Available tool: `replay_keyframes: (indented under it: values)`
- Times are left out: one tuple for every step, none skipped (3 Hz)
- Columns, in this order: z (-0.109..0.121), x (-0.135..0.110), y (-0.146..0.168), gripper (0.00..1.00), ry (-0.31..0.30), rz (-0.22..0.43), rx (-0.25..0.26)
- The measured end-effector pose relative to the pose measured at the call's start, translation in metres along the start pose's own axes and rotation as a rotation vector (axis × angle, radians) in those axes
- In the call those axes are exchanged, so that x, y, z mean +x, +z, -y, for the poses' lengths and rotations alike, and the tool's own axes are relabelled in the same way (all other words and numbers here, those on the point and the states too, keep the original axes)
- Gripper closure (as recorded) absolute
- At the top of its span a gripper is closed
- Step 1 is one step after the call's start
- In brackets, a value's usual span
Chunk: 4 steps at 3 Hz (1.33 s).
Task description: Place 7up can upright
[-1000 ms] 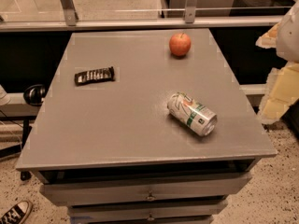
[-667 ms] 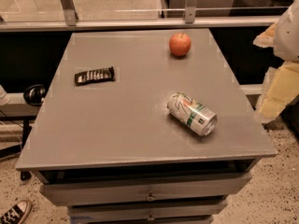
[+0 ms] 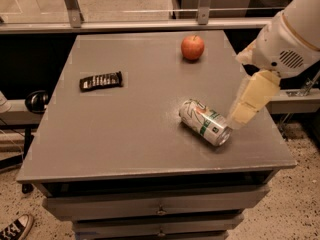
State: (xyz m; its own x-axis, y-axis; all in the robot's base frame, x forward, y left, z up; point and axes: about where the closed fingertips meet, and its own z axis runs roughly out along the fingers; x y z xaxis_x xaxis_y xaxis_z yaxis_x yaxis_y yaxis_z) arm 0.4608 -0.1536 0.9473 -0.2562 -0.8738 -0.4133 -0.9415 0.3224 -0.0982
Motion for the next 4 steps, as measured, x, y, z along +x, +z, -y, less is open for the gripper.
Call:
replay_keyframes:
  values:
    - [-0.007, -0.025, 0.019, 0.00, 0.047, 0.084, -0.070]
    - [-0.019, -0.044, 0.042, 0.00, 0.069, 0.106, -0.057]
    - [-0.023, -0.051, 0.071, 0.00, 0.069, 0.068, 0.025]
    - [-0.010, -0.043, 0.099, 0.00, 0.074, -0.001, 0.125]
